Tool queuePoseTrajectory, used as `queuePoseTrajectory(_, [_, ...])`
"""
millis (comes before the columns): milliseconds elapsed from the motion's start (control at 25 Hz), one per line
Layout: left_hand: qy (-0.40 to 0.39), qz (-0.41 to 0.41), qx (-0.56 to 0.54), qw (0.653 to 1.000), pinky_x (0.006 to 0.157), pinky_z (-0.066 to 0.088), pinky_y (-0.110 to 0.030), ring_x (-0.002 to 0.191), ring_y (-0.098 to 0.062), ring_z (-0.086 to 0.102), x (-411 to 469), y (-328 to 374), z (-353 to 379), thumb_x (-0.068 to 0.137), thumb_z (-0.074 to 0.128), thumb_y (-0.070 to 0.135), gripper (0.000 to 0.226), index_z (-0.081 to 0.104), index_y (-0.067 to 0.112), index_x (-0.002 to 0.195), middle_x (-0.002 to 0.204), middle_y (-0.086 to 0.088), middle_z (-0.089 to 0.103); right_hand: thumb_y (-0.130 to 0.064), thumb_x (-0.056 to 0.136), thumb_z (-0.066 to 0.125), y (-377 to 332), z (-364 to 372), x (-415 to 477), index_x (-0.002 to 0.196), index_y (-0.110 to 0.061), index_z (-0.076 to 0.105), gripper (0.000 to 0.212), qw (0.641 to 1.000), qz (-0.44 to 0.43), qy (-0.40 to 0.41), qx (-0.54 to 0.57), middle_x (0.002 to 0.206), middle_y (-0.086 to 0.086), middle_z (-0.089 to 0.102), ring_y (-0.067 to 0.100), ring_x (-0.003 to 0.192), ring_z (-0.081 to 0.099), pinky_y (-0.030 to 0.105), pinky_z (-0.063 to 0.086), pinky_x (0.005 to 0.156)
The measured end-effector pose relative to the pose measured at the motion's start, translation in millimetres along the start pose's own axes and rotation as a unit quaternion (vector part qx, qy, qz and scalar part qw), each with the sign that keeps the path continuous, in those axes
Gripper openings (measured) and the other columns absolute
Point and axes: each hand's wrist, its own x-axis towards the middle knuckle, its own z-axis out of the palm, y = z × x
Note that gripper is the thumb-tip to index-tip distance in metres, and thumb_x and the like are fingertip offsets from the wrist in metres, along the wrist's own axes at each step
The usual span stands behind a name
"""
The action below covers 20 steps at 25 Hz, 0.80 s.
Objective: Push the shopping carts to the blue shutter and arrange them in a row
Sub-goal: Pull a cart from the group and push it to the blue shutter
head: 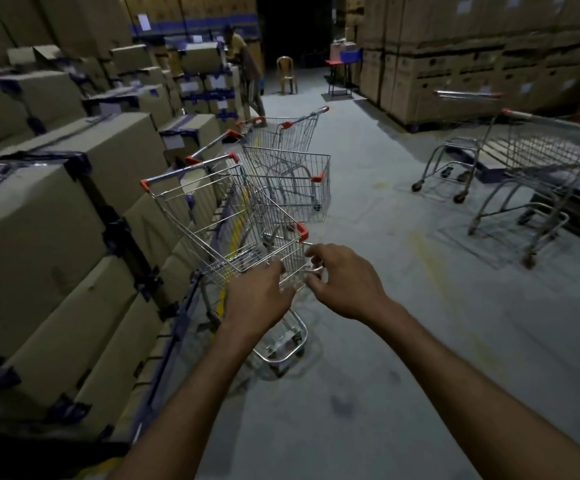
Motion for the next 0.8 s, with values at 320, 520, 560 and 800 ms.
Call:
queuePoseTrajectory(320, [-0.100, -0.048, -0.011, 0.994, 0.087, 0.051, -0.037, 0.120, -0.022, 0.059, 92, -19, 108, 0.091, 0.057, 0.056, 0.060, 0.041, 0.031, 0.144, 0.137, 0.002, 0.057, -0.042, 0.089, 0.063, 93, 73, 102, 0.132, -0.029, 0.055, 0.046, 0.993, -0.049, -0.105, -0.020, 0.120, -0.006, 0.062, 0.016, 0.114, 0.054, 0.036, 0.051, 0.086])
queuePoseTrajectory(520, [-0.141, -0.121, -0.020, 0.982, 0.097, 0.047, -0.040, 0.130, -0.025, 0.052, 156, -20, 165, 0.091, 0.060, 0.052, 0.073, 0.030, 0.029, 0.154, 0.149, -0.001, 0.046, -0.040, 0.088, 0.063, 159, 111, 169, 0.141, -0.027, 0.049, 0.057, 0.977, -0.084, -0.195, -0.033, 0.134, 0.001, 0.058, 0.023, 0.124, 0.050, 0.038, 0.048, 0.095])
queuePoseTrajectory(560, [-0.142, -0.138, -0.013, 0.980, 0.101, 0.044, -0.042, 0.132, -0.025, 0.049, 165, -21, 175, 0.090, 0.061, 0.053, 0.075, 0.029, 0.030, 0.154, 0.150, -0.001, 0.045, -0.039, 0.087, 0.064, 167, 118, 181, 0.143, -0.027, 0.048, 0.059, 0.971, -0.100, -0.214, -0.041, 0.138, 0.001, 0.056, 0.024, 0.126, 0.050, 0.039, 0.047, 0.097])
queuePoseTrajectory(800, [-0.177, -0.211, -0.019, 0.961, 0.118, 0.027, -0.053, 0.150, -0.030, 0.025, 210, -42, 215, 0.087, 0.063, 0.057, 0.094, 0.008, 0.036, 0.160, 0.166, -0.003, 0.021, -0.035, 0.084, 0.066, 192, 170, 252, 0.149, -0.025, 0.041, 0.071, 0.939, -0.169, -0.285, -0.091, 0.150, 0.006, 0.047, 0.029, 0.134, 0.045, 0.044, 0.044, 0.107])
